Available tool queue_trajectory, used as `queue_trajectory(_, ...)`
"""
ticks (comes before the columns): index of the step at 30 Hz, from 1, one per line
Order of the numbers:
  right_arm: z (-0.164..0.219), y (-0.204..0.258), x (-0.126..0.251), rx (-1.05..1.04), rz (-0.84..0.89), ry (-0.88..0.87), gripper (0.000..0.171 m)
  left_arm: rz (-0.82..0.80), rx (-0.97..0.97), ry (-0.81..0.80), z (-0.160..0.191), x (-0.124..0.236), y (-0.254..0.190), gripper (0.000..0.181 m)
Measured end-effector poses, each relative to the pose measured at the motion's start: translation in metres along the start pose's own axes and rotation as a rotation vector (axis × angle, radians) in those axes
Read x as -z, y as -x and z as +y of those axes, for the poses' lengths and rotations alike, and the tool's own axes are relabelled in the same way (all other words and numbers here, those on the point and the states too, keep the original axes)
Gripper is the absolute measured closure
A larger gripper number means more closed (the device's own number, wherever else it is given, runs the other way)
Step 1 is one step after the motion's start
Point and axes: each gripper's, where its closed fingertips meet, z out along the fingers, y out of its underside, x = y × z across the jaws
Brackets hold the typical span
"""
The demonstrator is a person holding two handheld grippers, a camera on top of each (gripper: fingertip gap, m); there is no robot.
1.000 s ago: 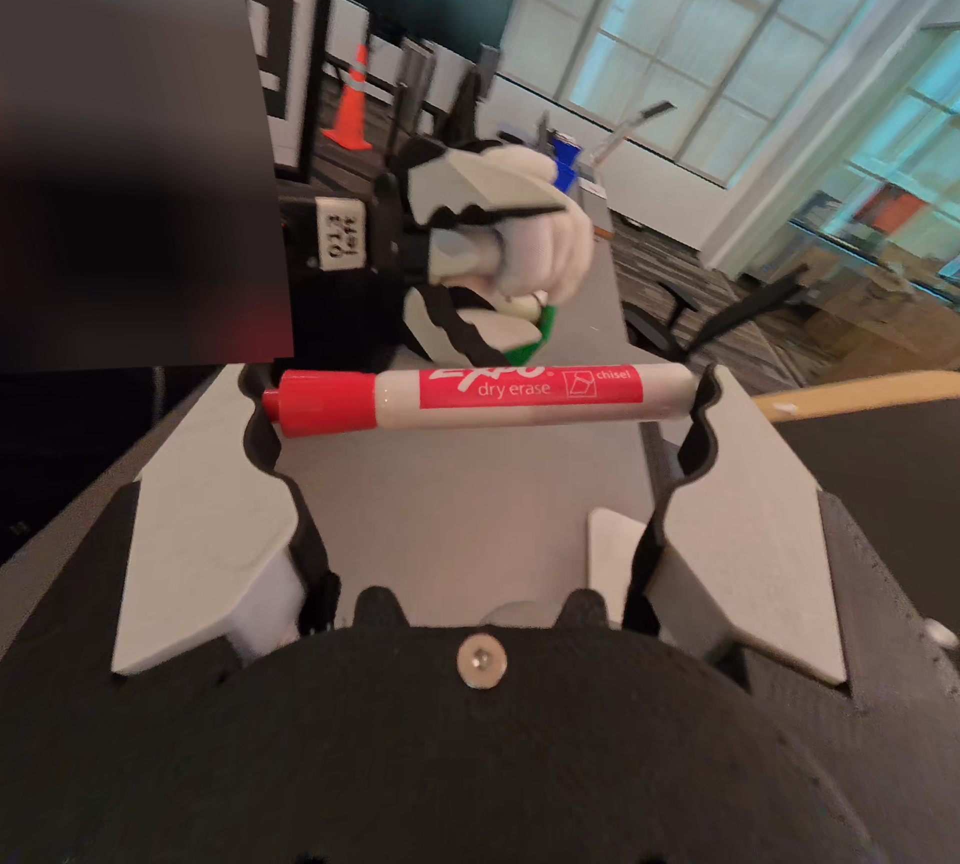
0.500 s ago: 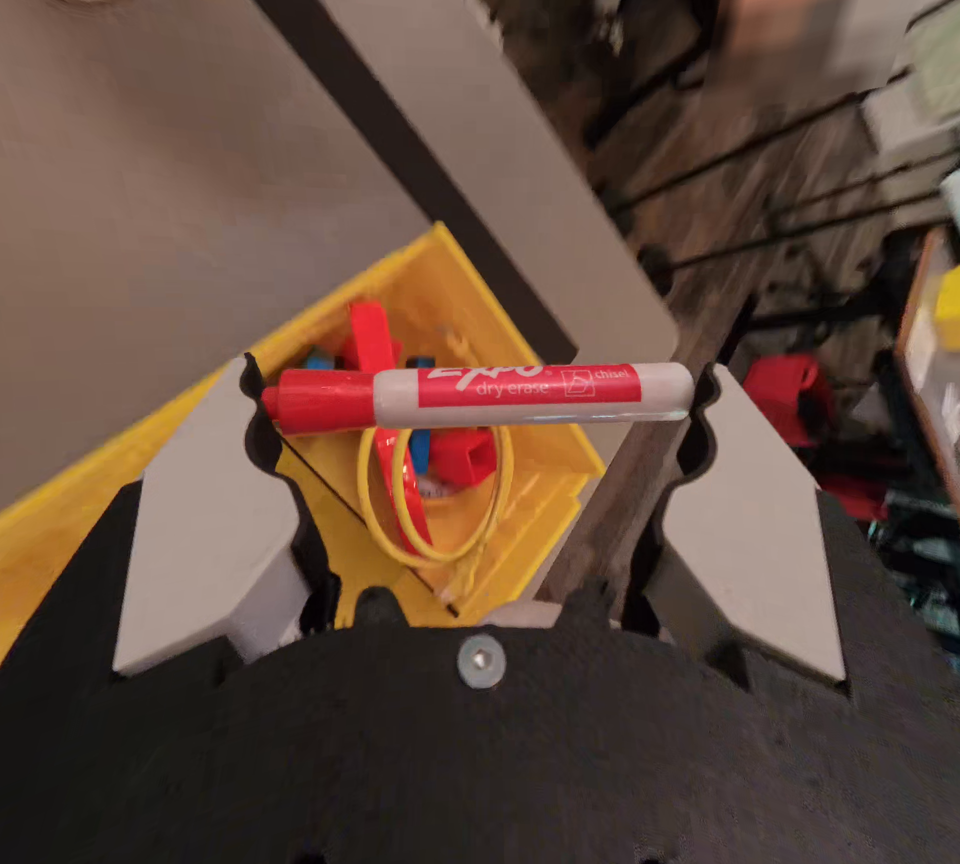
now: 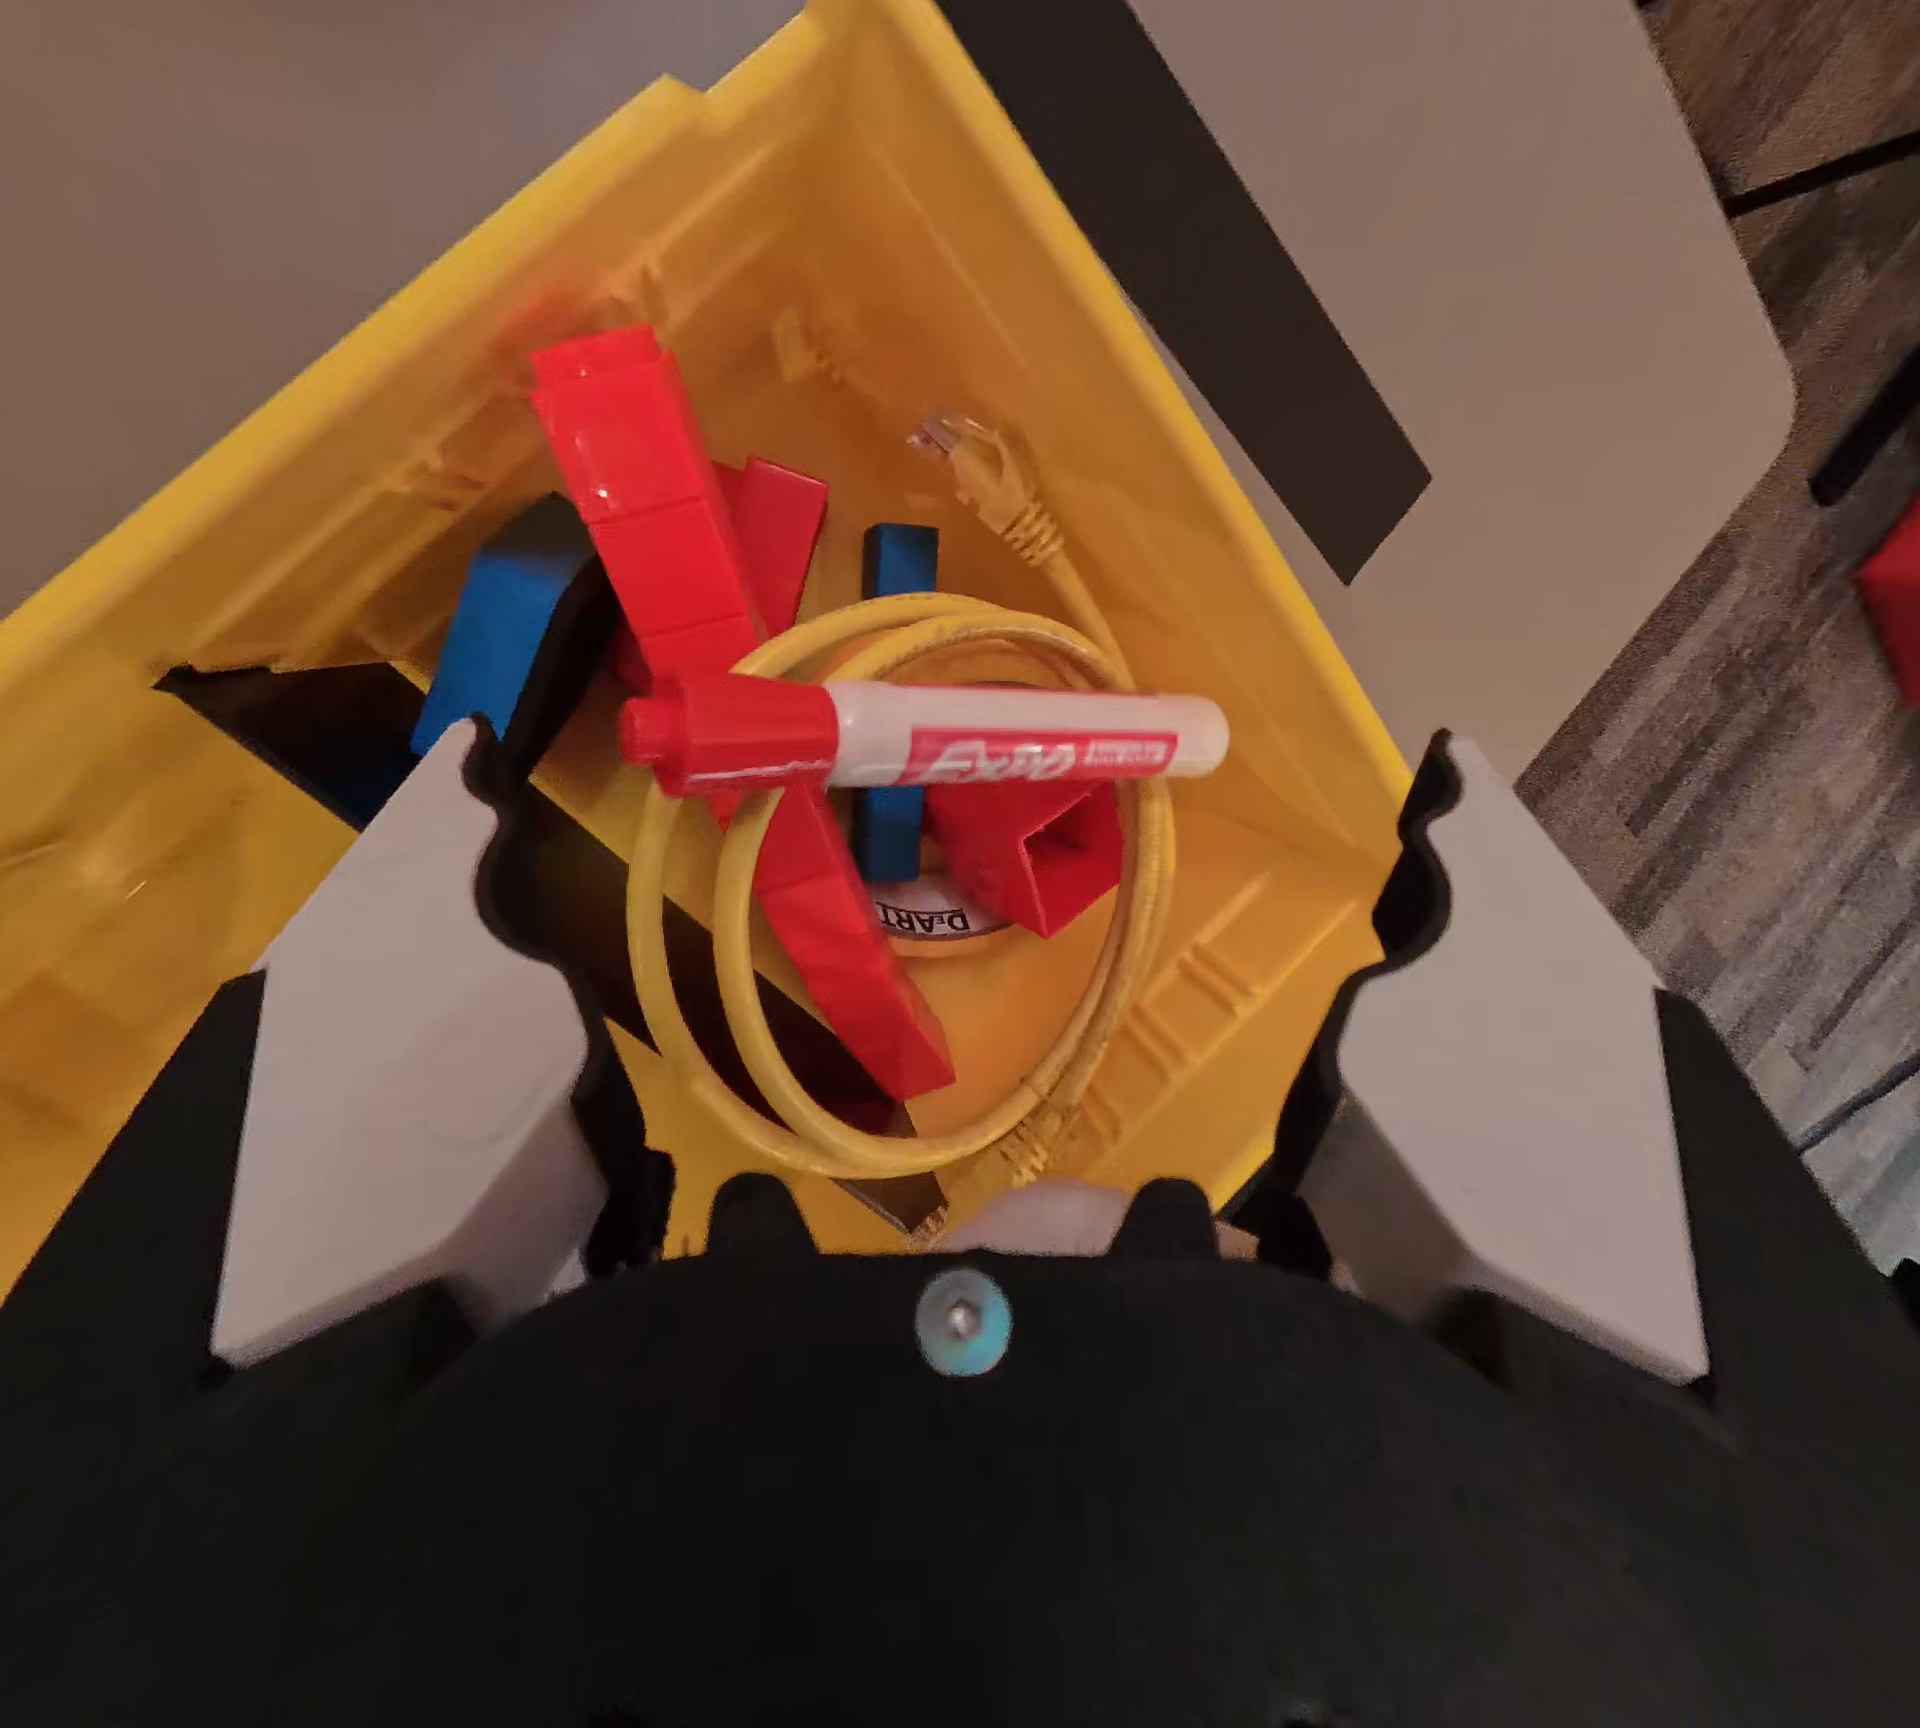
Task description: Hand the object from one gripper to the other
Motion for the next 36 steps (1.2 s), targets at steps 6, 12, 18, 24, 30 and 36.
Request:
queue_trajectory(6, -0.022, -0.012, 0.026, 0.018, 0.126, -0.053, 0.027, 0.032, 0.087, 0.142, 0.026, -0.006, 0.012, 0.133)
queue_trajectory(12, -0.070, -0.018, 0.071, 0.100, 0.340, -0.173, 0.039, 0.065, 0.054, 0.313, 0.061, 0.012, 0.041, 0.127)
queue_trajectory(18, -0.169, 0.016, 0.160, 0.158, 0.525, -0.625, 0.057, 0.043, 0.068, 0.470, 0.091, 0.079, 0.075, 0.125)
queue_trajectory(24, -0.215, 0.071, 0.194, 0.290, 0.635, -0.789, 0.065, 0.010, 0.094, 0.705, 0.127, 0.188, 0.097, 0.124)
queue_trajectory(30, -0.237, 0.115, 0.209, 0.351, 0.583, -0.936, 0.073, -0.021, 0.175, 0.937, 0.158, 0.312, 0.100, 0.124)
queue_trajectory(36, -0.249, 0.138, 0.205, 0.431, 0.591, -0.964, 0.076, -0.046, 0.315, 1.122, 0.178, 0.415, 0.071, 0.138)
